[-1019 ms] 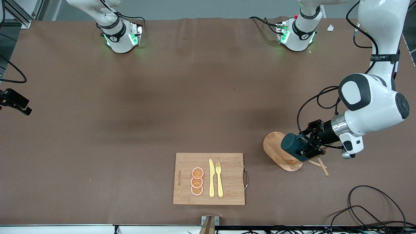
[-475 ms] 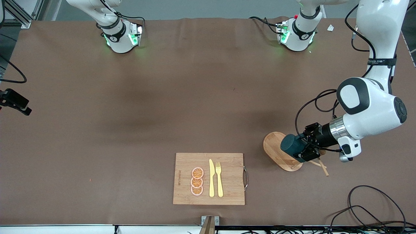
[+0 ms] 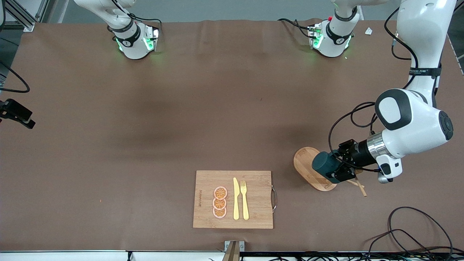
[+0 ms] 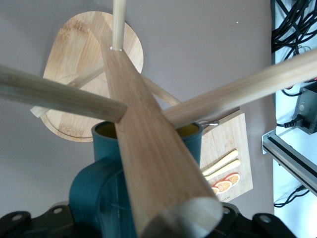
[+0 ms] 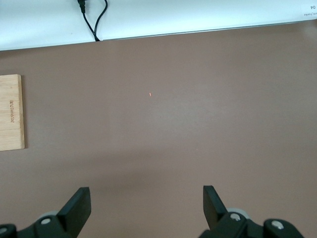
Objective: Transfer cup from left to right arm and place
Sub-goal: 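Close the left gripper on the teal mug body, then lift the teal mug off the stand with the left gripper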
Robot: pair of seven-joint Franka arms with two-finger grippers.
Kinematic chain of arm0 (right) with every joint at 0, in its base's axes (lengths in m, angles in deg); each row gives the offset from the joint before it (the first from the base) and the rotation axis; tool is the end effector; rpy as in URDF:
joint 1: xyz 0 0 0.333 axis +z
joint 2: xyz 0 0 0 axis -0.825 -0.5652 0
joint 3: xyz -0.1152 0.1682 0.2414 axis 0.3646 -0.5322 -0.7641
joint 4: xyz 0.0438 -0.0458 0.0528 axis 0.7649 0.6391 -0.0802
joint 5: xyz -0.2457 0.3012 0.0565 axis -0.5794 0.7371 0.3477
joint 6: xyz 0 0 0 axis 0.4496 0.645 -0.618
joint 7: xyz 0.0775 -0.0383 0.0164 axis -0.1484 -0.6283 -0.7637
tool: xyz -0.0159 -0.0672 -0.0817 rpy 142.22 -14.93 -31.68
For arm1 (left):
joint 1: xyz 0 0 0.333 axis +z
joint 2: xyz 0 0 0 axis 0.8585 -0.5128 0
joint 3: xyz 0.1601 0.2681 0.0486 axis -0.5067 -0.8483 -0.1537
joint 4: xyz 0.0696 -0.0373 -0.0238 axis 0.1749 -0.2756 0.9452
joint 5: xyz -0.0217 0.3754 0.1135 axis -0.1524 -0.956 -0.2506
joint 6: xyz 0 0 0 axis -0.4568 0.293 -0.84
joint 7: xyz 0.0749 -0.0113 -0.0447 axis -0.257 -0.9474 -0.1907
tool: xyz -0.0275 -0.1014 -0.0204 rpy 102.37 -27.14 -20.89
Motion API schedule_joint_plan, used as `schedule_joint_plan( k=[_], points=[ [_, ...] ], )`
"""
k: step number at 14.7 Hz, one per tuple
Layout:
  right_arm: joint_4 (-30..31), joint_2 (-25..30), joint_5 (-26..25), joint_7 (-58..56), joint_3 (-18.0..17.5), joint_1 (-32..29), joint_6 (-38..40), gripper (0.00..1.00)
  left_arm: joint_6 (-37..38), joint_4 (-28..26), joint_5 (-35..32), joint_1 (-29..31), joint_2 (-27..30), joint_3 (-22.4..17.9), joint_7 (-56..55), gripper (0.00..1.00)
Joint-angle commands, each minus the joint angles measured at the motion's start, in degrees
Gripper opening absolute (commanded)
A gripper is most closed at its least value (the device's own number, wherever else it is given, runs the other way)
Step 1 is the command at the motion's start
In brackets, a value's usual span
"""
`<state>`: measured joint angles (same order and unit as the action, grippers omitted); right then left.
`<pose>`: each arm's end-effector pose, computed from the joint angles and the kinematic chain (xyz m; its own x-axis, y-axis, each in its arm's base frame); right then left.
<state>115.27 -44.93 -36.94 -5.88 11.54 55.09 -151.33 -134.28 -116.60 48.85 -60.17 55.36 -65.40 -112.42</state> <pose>0.5974 -0.0500 0.6326 0.9772 -0.0947 0.1899 -0.0992 -0.9950 0.0144 0.6789 -0.1089 0.3707 0.4656 0.7967 -0.3852 0.8770 -0.3571 0.3215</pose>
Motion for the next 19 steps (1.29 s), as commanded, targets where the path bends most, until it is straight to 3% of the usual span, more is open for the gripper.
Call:
schedule_joint_plan(
  k=[1, 8, 14, 19],
  points=[
    [-0.7, -0.3, -0.5, -0.1, -0.3, -0.4, 0.0, 1.0, 0.3, 1.8, 0.9, -0.1, -0.1, 1.0, -1.9, 0.63],
    [-0.7, -0.3, -0.5, -0.1, -0.4, -0.4, 0.0, 1.0, 1.0, 2.6, -0.9, -1.3, 2.0, 7.4, -11.2, 0.63],
    [-0.7, -0.3, -0.5, -0.2, -0.3, -0.4, 0.0, 1.0, 0.3, 5.5, -18.6, -14.7, -0.1, 7.5, -24.2, 0.63],
    [-0.7, -0.3, -0.5, -0.1, -0.3, -0.5, 0.0, 1.0, -0.3, 6.5, -39.4, -24.7, -4.2, 7.4, -35.1, 0.63]
  ],
)
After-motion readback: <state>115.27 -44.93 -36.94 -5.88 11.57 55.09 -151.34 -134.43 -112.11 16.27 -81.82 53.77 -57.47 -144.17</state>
